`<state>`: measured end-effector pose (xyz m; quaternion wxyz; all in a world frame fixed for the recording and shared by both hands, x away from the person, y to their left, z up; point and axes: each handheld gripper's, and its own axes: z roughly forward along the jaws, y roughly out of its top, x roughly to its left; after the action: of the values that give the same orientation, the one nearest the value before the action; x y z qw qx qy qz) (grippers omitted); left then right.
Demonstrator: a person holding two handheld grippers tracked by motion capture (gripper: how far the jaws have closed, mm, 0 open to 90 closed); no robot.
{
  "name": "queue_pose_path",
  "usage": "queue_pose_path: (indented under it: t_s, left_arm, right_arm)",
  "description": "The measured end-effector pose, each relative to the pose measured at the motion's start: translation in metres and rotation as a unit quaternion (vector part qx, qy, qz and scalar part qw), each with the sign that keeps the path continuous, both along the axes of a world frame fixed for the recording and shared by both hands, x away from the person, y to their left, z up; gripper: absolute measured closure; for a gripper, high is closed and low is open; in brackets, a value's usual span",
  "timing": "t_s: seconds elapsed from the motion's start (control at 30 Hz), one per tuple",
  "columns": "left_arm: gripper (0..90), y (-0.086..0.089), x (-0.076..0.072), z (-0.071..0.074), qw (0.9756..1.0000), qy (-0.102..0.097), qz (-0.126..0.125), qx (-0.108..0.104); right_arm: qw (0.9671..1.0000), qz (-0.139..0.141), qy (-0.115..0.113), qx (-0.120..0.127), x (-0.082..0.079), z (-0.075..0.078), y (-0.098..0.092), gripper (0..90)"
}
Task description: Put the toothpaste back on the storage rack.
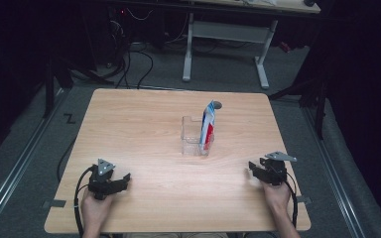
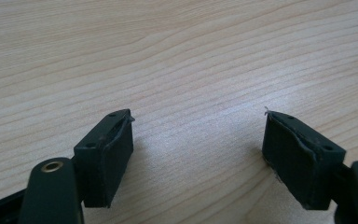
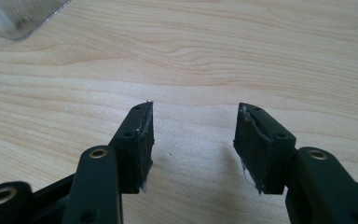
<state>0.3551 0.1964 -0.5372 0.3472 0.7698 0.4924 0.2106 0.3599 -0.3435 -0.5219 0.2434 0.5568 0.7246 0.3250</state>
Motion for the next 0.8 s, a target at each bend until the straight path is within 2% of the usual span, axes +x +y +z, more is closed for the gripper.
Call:
queue_pose_path:
  t_s: [0.2,0.33,0.47,0.8]
  left_arm:
    - [24.8,0.0,0.0,0.0,1.0,0.0,0.0,0.0]
    - [24.8,0.0,0.0,0.0,1.0,0.0,0.0,0.0]
    - [24.8,0.0,0.0,0.0,1.0,0.0,0.0,0.0]
    - [24.8,0.0,0.0,0.0,1.0,0.0,0.0,0.0]
  right_arm:
    - [1.0,0.004,0.001,-0.008,0.003,-0.005,0.005,47.2]
    - [1.0,0.0,0.0,-0.002,0.007,-0.007,0.011,47.2]
    - [0.9999,0.005,-0.007,-0.013,0.009,-0.008,0.018,47.3]
    - [0.9999,0.004,0.004,-0.016,0.01,-0.009,0.018,41.2]
